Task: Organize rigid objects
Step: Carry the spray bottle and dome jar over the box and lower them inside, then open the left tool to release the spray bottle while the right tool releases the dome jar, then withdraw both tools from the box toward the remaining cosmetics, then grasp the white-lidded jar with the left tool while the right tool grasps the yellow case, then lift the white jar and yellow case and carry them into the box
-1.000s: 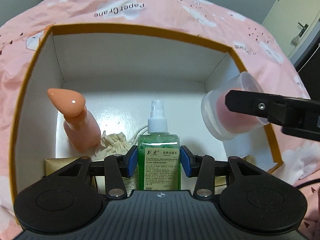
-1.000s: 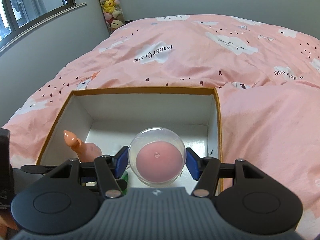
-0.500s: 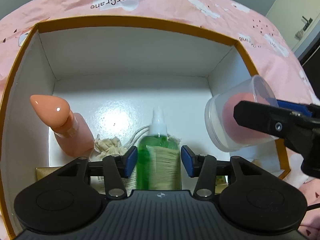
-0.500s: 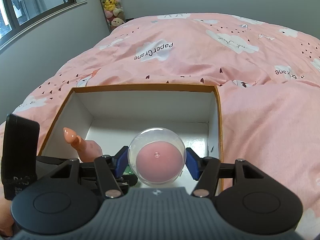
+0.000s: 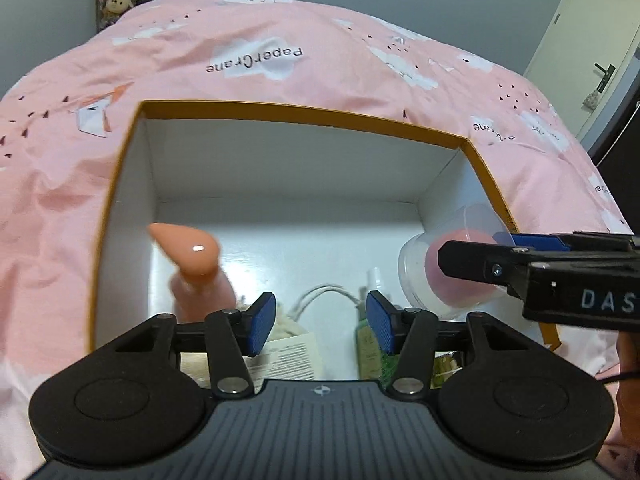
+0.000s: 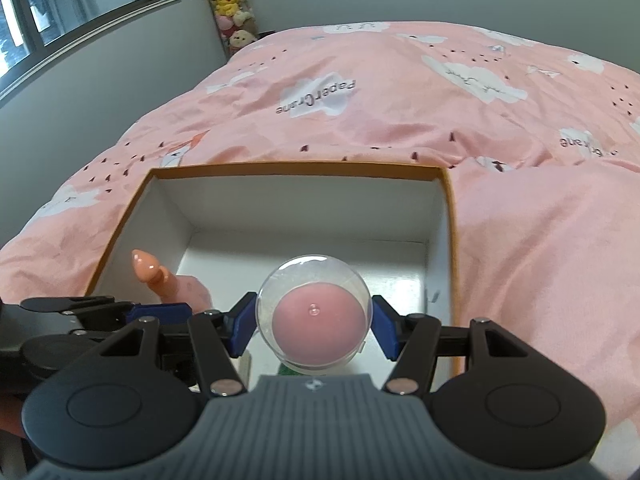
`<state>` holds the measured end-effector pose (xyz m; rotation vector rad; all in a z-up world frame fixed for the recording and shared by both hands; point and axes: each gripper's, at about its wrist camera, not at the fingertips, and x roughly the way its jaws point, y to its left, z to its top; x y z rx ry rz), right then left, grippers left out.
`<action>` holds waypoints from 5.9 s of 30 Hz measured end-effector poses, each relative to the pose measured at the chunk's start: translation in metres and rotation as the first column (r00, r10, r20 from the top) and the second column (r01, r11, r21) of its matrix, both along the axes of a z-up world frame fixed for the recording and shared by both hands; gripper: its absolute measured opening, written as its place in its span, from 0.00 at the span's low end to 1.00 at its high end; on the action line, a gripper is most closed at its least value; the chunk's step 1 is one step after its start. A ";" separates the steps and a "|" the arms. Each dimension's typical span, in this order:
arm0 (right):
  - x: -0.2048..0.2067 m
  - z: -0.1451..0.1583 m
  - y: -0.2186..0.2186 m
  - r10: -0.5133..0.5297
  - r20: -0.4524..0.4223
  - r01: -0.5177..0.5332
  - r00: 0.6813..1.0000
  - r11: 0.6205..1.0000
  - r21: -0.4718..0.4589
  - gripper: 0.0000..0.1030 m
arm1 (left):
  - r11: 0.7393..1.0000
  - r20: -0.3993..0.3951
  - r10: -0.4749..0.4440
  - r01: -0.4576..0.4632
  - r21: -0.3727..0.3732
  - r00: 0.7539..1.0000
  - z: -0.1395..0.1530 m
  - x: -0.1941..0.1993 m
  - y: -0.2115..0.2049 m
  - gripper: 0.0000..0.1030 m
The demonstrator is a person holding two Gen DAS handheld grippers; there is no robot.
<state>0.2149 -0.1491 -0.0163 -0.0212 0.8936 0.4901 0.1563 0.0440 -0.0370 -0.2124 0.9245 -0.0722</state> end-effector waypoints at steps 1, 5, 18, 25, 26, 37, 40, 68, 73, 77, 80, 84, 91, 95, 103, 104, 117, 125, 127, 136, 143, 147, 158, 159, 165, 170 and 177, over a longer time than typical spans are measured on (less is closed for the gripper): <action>0.000 0.000 0.002 0.006 -0.003 -0.006 1.000 1.000 0.002 0.58 | 1.000 -0.002 0.003 -0.003 0.002 1.000 0.000 0.000 0.001 0.52; 0.004 -0.003 0.009 0.015 -0.011 -0.015 1.000 1.000 -0.011 0.58 | 1.000 -0.006 0.031 -0.031 -0.002 0.999 -0.003 -0.004 0.012 0.44; 0.017 -0.030 0.022 0.007 0.033 0.002 0.999 0.968 -0.252 0.58 | 0.999 -0.029 0.043 -0.043 -0.008 0.999 -0.011 -0.006 0.017 0.42; 0.013 -0.047 0.025 0.051 -0.048 -0.062 0.998 0.961 -0.270 0.58 | 0.999 -0.042 0.042 -0.043 -0.014 0.998 -0.014 -0.006 0.016 0.42; 0.015 -0.049 0.025 0.051 -0.067 -0.066 0.996 0.966 -0.250 0.58 | 0.999 -0.044 0.042 -0.043 -0.013 0.998 -0.014 -0.006 0.016 0.42; 0.020 -0.059 0.030 0.054 -0.216 -0.096 0.975 0.977 -0.188 0.58 | 0.999 -0.045 0.034 -0.035 -0.012 0.998 -0.017 -0.008 0.011 0.42; 0.021 -0.063 0.029 0.060 -0.242 -0.108 0.968 0.976 -0.190 0.58 | 0.999 -0.046 0.028 -0.029 -0.017 0.999 -0.017 -0.009 0.010 0.42; -0.037 -0.004 0.024 0.055 0.086 -0.036 0.995 0.976 -0.215 0.76 | 1.000 0.139 0.008 -0.007 -0.008 0.990 0.020 -0.048 -0.004 0.51; -0.065 0.011 0.012 0.024 0.189 0.013 0.982 0.982 -0.190 0.77 | 0.999 0.212 -0.046 0.040 0.036 0.976 0.030 -0.068 -0.016 0.51; -0.079 0.014 0.002 -0.009 0.202 0.040 0.979 0.988 -0.148 0.77 | 0.996 0.252 -0.075 0.060 0.063 0.965 0.035 -0.083 -0.024 0.53; -0.089 0.016 -0.004 -0.031 0.205 0.059 0.978 0.989 -0.134 0.77 | 0.995 0.273 -0.097 0.083 0.064 0.957 0.037 -0.093 -0.025 0.60; -0.106 0.012 -0.011 -0.042 0.182 0.066 0.982 0.990 -0.127 0.77 | 0.991 0.272 -0.127 0.112 0.073 0.954 0.035 -0.105 -0.027 0.72; -0.118 -0.009 -0.025 -0.097 0.036 0.101 0.995 0.988 -0.115 0.77 | 0.995 0.132 -0.098 0.093 0.046 0.986 0.013 -0.113 -0.022 0.83; -0.114 -0.031 -0.034 -0.139 -0.110 0.127 0.984 0.986 -0.106 0.80 | 0.997 0.019 -0.075 0.075 -0.013 0.997 -0.002 -0.113 -0.015 0.84; -0.113 -0.070 -0.057 -0.237 -0.352 0.222 0.906 0.972 -0.082 0.80 | 0.994 -0.188 -0.017 -0.004 -0.109 0.982 -0.036 -0.120 0.004 0.78; -0.114 -0.071 -0.058 -0.239 -0.352 0.224 0.905 0.971 -0.082 0.80 | 0.993 -0.206 -0.011 -0.014 -0.120 0.979 -0.039 -0.121 0.006 0.78; -0.109 -0.080 -0.050 -0.210 -0.359 0.187 0.910 0.978 -0.098 0.71 | 0.991 -0.195 0.025 -0.050 -0.122 0.981 -0.038 -0.118 0.006 0.71; -0.100 -0.100 -0.034 -0.173 -0.401 0.135 0.899 0.984 -0.120 0.57 | 0.999 -0.171 0.001 0.007 0.048 0.985 -0.045 -0.103 -0.010 0.71; -0.099 -0.102 -0.033 -0.167 -0.404 0.128 0.899 0.984 -0.123 0.57 | 0.997 -0.181 -0.009 0.024 0.077 0.983 -0.050 -0.102 -0.013 0.69; -0.096 -0.108 -0.017 -0.118 -0.391 0.062 0.913 0.986 -0.154 0.55 | 0.971 -0.180 -0.084 0.121 0.204 0.980 -0.060 -0.094 -0.028 0.69; -0.088 -0.115 -0.023 -0.137 -0.414 0.081 0.900 0.985 -0.149 0.54 | 0.971 -0.192 -0.084 0.123 0.203 0.978 -0.070 -0.085 -0.027 0.62; -0.087 -0.119 -0.017 -0.112 -0.413 0.047 0.904 0.985 -0.165 0.54 | 0.972 -0.195 -0.079 0.119 0.201 0.978 -0.076 -0.080 -0.027 0.56; -0.084 -0.122 -0.012 -0.104 -0.401 0.048 0.910 0.988 -0.148 0.51 | 0.982 -0.190 -0.069 0.101 0.161 0.979 -0.077 -0.080 -0.021 0.46; -0.084 -0.120 -0.013 -0.101 -0.397 0.050 0.912 0.989 -0.138 0.51 | 0.982 -0.187 -0.069 0.099 0.158 0.980 -0.077 -0.081 -0.019 0.46; -0.084 -0.105 -0.012 -0.054 -0.340 0.015 0.939 0.993 -0.116 0.51 | 0.990 -0.169 -0.038 0.061 0.129 0.985 -0.070 -0.087 -0.011 0.46; -0.074 -0.101 0.002 -0.023 -0.296 -0.010 0.955 0.994 -0.108 0.51 | 0.990 -0.172 -0.036 0.059 0.126 0.984 -0.070 -0.087 -0.011 0.46; -0.069 -0.119 0.011 -0.021 -0.352 -0.037 0.936 0.987 -0.158 0.53 | 0.992 -0.175 -0.032 0.053 0.117 0.984 -0.073 -0.085 -0.012 0.46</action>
